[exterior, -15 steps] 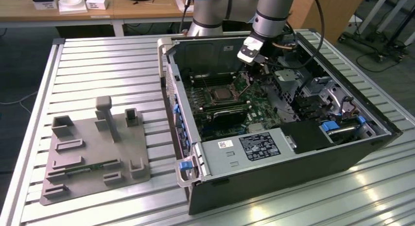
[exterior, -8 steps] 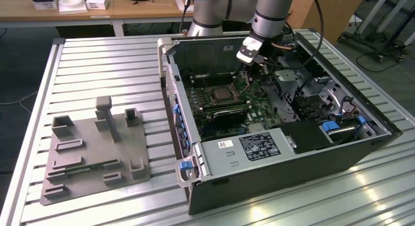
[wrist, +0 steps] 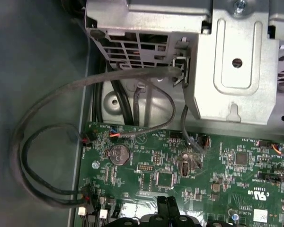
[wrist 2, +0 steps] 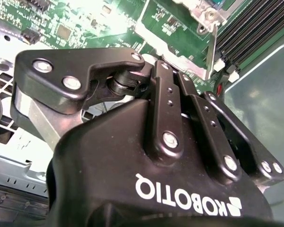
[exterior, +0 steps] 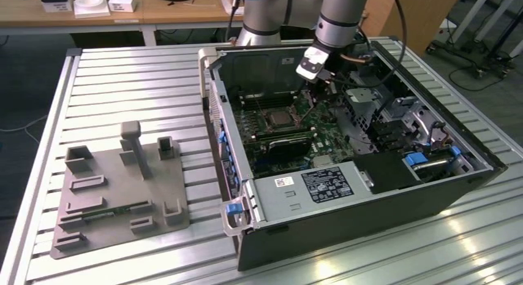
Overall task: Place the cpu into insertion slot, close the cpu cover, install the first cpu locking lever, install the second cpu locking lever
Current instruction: 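Close the cpu cover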
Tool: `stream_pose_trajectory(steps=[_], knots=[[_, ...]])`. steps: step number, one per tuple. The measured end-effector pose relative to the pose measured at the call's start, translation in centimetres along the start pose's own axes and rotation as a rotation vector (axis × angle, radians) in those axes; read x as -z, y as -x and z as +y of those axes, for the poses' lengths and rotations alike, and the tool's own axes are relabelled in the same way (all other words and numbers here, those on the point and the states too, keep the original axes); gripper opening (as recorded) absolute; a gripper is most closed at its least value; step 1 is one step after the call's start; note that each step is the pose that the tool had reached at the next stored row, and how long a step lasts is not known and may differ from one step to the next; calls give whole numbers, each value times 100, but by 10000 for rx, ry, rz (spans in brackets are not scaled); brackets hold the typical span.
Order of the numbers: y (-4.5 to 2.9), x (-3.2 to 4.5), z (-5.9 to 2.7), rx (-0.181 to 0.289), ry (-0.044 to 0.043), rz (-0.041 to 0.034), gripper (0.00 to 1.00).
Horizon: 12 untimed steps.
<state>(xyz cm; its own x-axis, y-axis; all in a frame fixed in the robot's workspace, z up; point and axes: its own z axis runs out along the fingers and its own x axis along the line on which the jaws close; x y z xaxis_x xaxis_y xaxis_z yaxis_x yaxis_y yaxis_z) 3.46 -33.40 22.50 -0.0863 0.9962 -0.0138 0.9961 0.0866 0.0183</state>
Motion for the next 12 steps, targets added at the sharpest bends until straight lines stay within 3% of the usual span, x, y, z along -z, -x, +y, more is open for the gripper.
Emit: stream_pose_trajectory(steps=[12], knots=[[-10,0,-115,1,-1,-2,10]])
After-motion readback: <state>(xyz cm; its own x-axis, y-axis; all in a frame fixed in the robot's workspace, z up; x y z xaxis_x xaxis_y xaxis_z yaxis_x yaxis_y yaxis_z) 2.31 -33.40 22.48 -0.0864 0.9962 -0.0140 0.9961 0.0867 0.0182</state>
